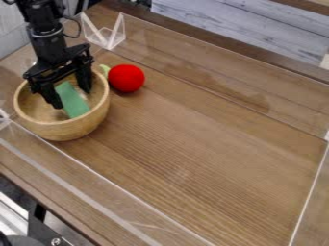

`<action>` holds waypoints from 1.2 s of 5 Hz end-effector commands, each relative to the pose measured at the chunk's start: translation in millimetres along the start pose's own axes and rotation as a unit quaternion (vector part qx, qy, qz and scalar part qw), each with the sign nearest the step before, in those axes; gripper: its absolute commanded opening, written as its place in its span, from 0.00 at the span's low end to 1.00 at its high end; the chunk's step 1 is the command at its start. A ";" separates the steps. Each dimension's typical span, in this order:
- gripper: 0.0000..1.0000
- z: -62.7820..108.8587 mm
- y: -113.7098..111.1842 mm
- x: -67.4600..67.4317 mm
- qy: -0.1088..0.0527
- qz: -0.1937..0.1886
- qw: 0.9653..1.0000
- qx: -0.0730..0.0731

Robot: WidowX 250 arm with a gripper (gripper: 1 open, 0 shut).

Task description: Remove the green block from the brown bowl and put it on the table

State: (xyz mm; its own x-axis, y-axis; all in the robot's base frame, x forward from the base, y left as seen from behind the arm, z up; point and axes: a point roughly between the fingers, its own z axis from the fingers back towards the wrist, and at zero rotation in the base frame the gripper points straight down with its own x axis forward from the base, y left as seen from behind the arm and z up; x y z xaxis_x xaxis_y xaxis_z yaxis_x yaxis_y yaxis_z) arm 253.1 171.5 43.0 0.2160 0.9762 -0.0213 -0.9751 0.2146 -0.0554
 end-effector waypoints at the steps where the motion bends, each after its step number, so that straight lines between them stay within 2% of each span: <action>1: 1.00 17.8 -18.0 6.5 -0.027 0.005 0.999 -0.018; 2: 1.00 21.2 -25.5 7.0 -0.030 0.011 0.999 -0.014; 4: 1.00 20.6 -3.7 23.6 -0.034 0.031 0.999 -0.005; 6: 1.00 22.3 2.3 39.5 -0.036 -0.015 0.999 0.005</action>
State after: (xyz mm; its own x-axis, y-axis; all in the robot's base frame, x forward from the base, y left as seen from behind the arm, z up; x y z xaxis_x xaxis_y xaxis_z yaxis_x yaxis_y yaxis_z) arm 253.2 203.7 49.9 0.2440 0.9698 0.0074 -0.9696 0.2441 -0.0184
